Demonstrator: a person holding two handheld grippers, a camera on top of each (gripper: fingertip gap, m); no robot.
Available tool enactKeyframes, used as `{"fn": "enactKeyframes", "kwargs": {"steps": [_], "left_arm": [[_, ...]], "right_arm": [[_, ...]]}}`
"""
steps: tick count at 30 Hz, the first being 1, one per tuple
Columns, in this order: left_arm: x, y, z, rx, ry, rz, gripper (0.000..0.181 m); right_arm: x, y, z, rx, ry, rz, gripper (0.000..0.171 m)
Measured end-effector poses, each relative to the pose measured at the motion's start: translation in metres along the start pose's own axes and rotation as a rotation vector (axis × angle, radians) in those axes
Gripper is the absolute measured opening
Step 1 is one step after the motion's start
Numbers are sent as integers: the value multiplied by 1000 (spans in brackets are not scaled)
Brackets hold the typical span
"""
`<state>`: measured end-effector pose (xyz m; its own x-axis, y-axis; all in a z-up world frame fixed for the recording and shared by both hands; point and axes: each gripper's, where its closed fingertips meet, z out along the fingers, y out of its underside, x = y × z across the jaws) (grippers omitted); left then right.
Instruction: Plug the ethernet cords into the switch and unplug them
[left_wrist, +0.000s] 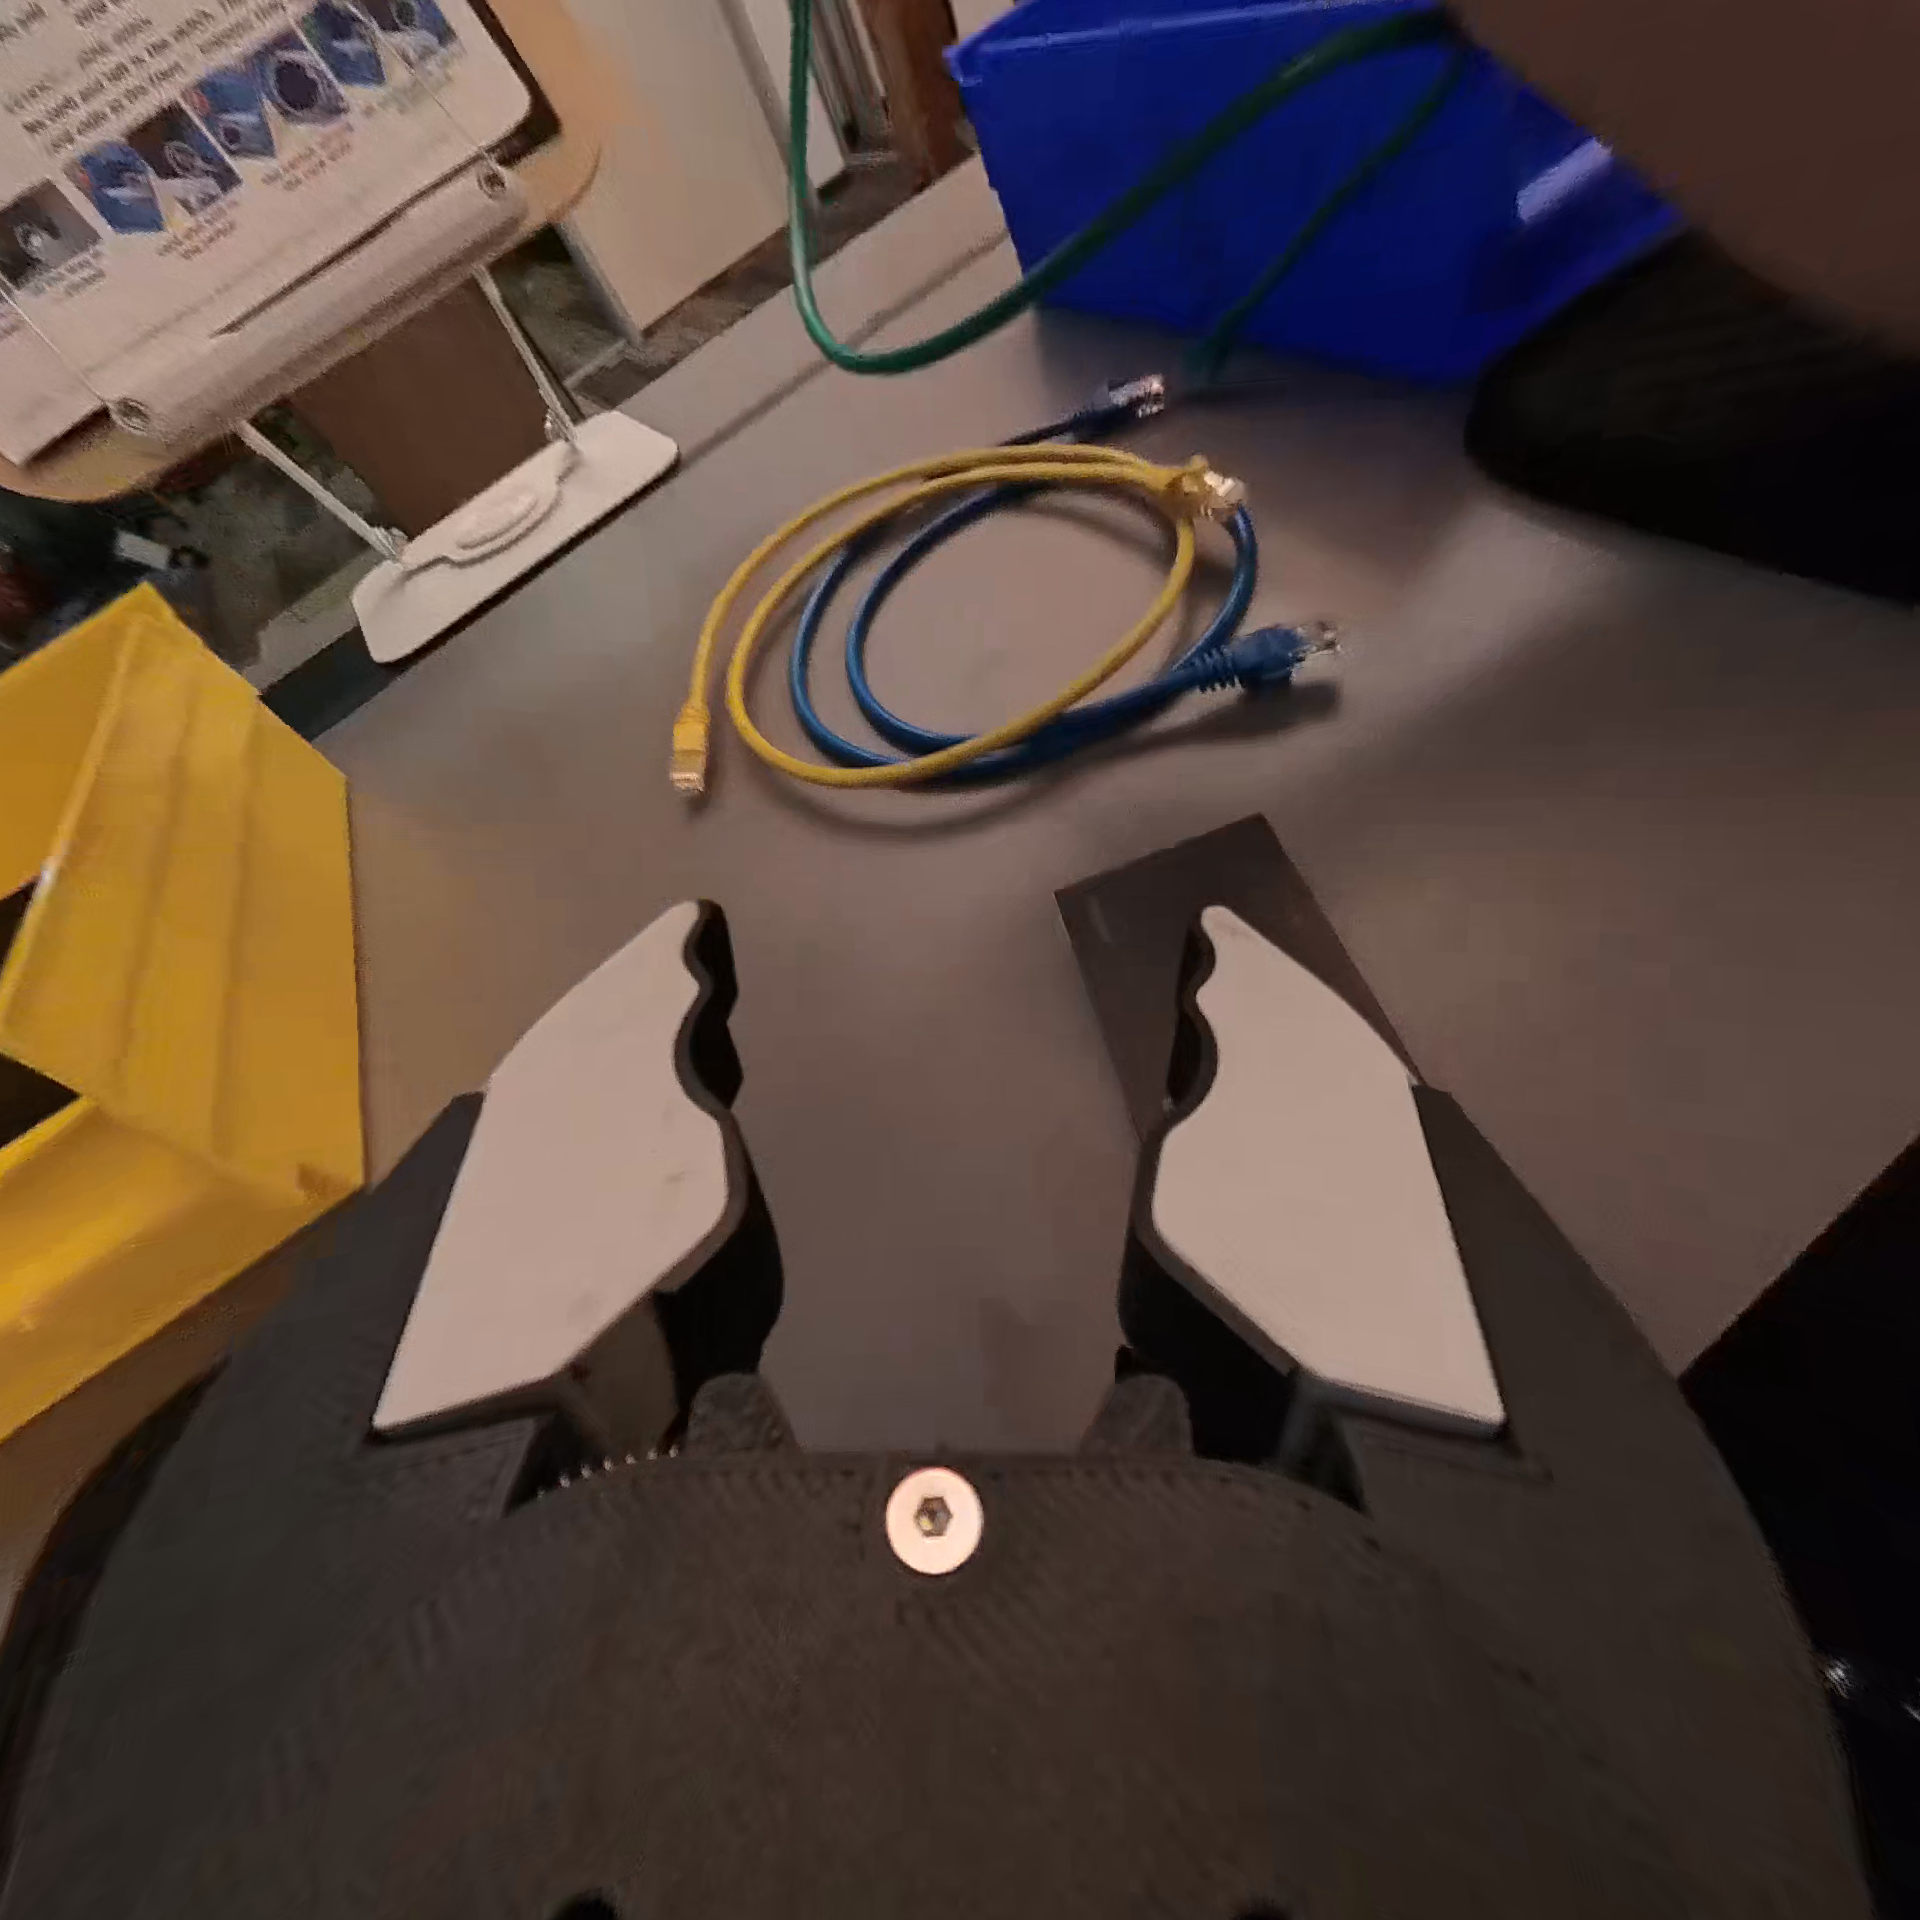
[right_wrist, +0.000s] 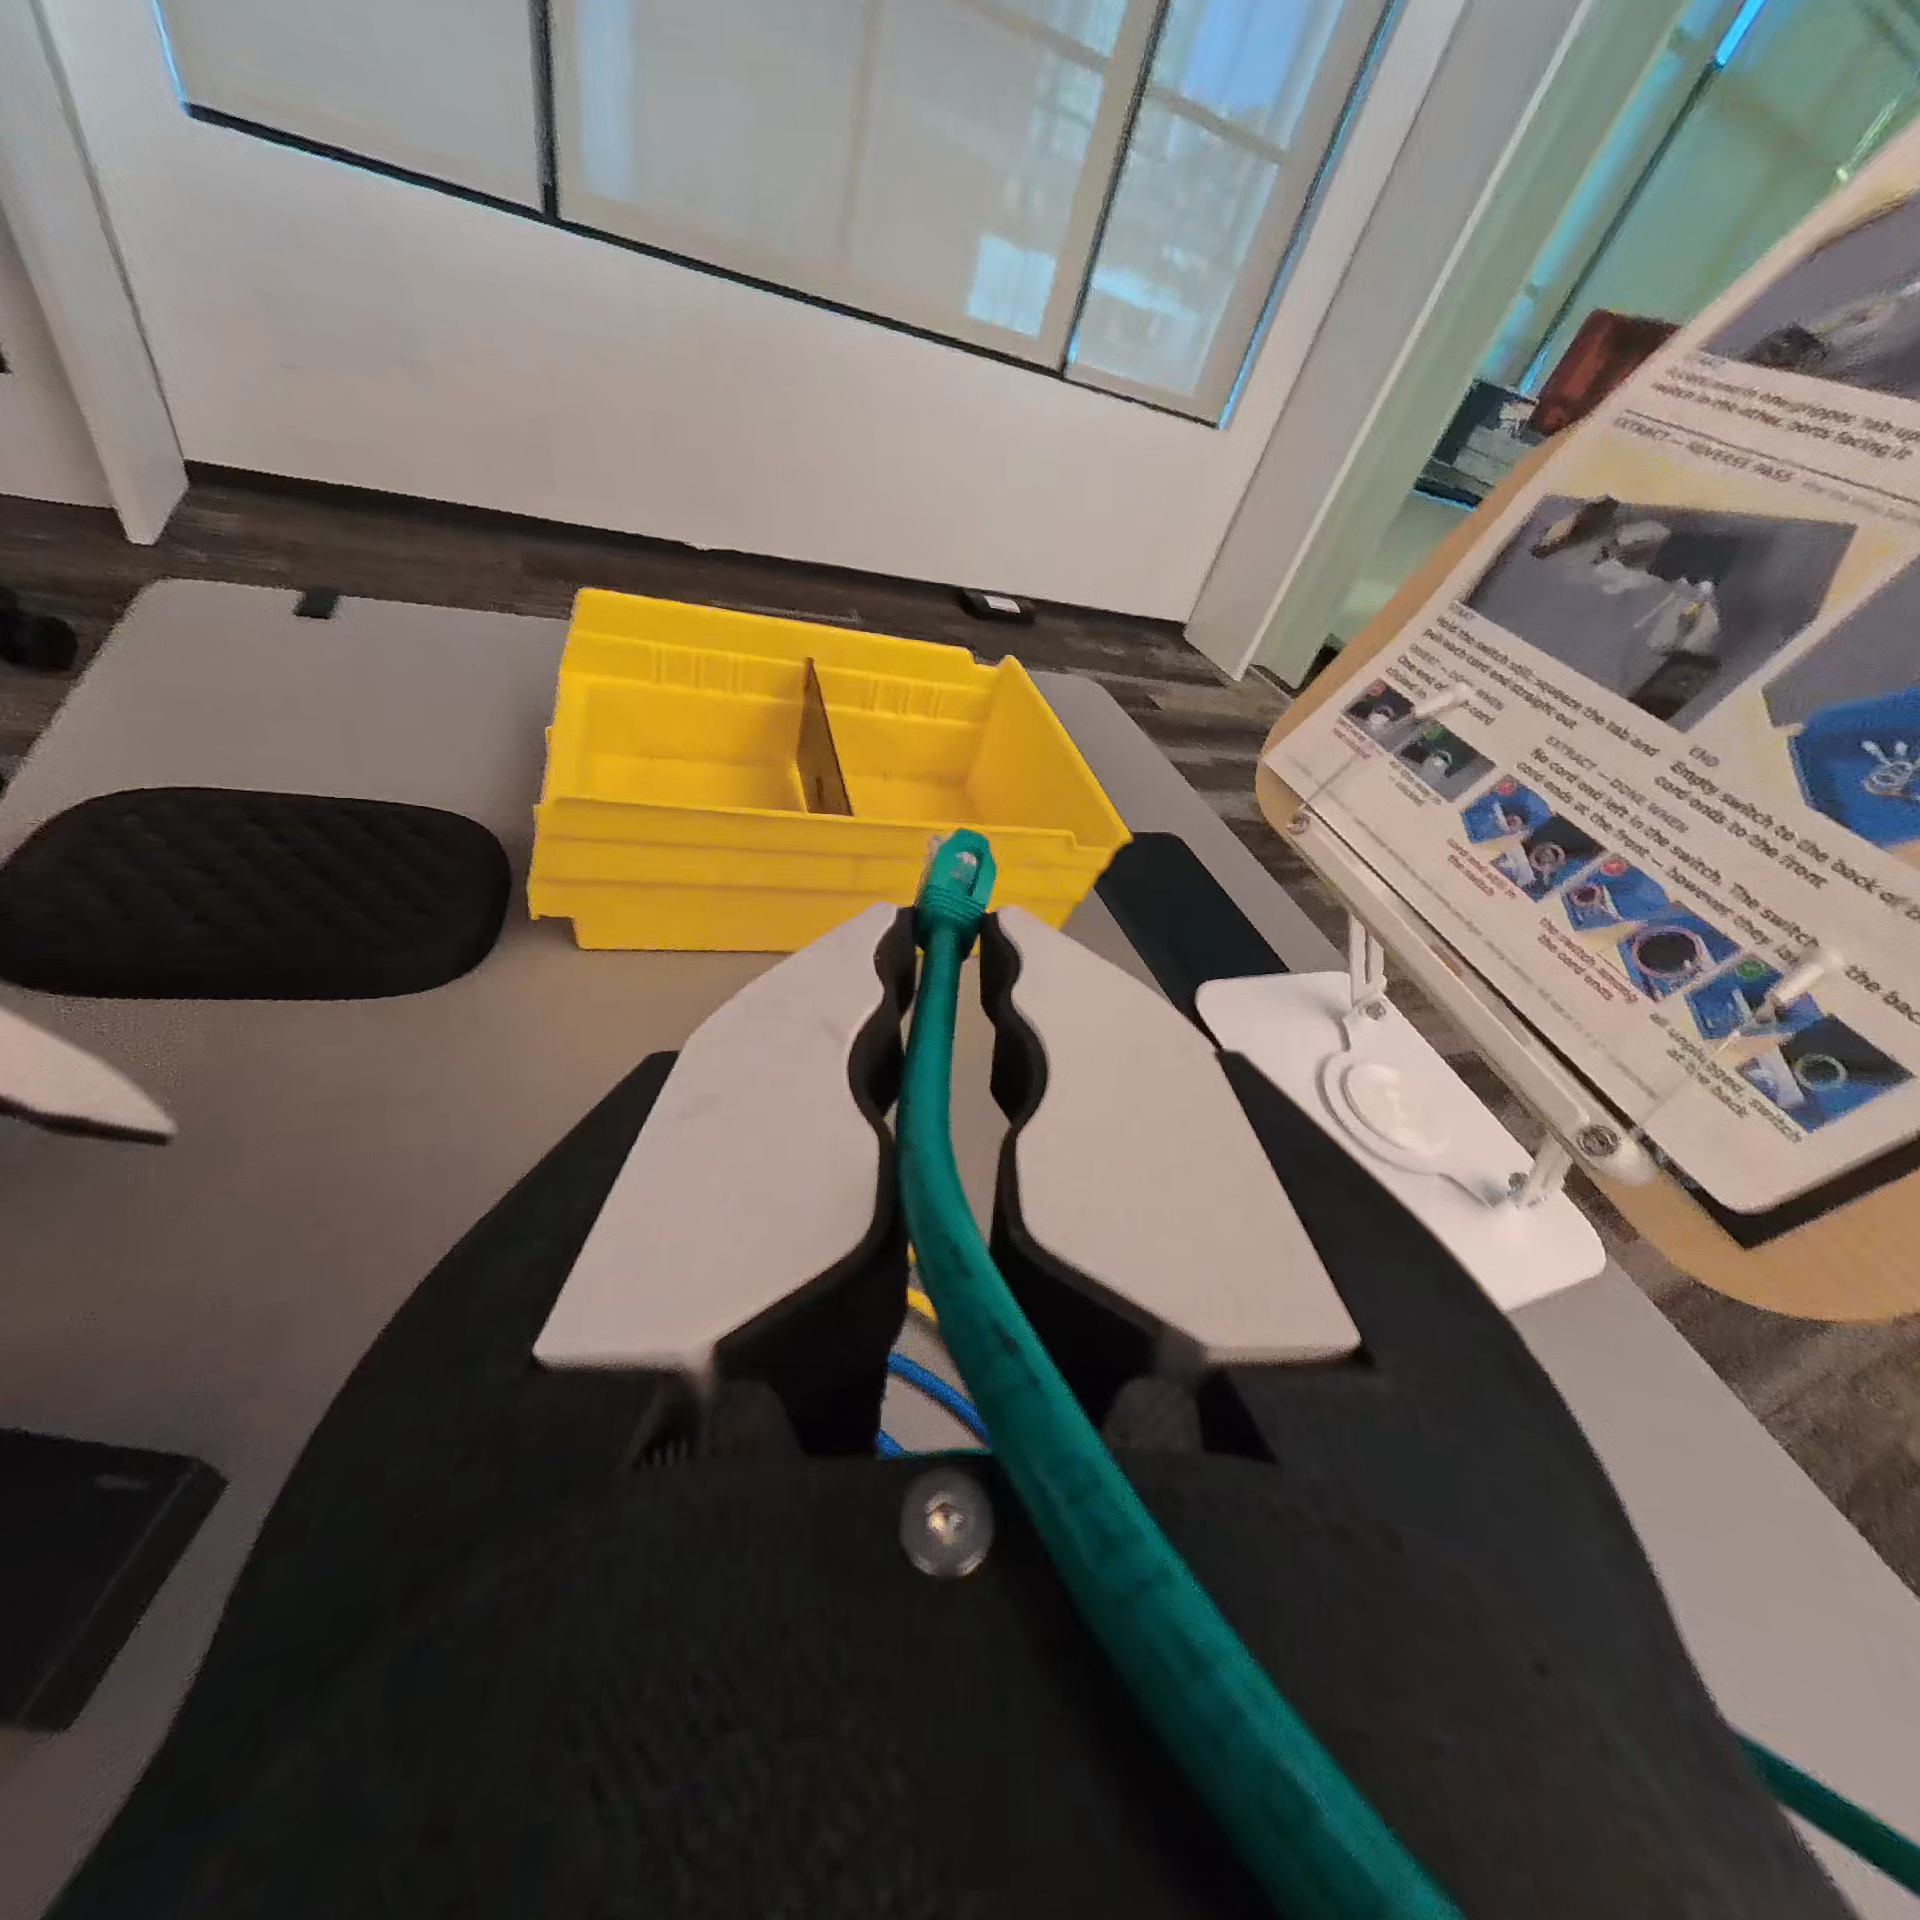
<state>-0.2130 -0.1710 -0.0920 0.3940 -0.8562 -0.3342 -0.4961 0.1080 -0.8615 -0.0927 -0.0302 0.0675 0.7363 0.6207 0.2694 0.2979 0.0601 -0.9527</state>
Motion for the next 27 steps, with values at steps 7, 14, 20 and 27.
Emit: {"fn": "enactKeyframes", "kwargs": {"steps": [7, 14, 20, 27], "left_arm": [[-68, -69, -21, 304, 43, -345, 67], [-119, -175, -42, 656, 369, -629, 48], [-96, -182, -18, 571, 624, -732, 35], [-84, -175, -22, 536, 753, -726, 51]], "right_arm": [[-70, -54, -28, 350, -151, -404, 13], [-115, -67, -39, 452, -208, -631, 13], [-124, -65, -41, 460, -227, -718, 13], [-125, -57, -35, 437, -241, -747, 13]]}}
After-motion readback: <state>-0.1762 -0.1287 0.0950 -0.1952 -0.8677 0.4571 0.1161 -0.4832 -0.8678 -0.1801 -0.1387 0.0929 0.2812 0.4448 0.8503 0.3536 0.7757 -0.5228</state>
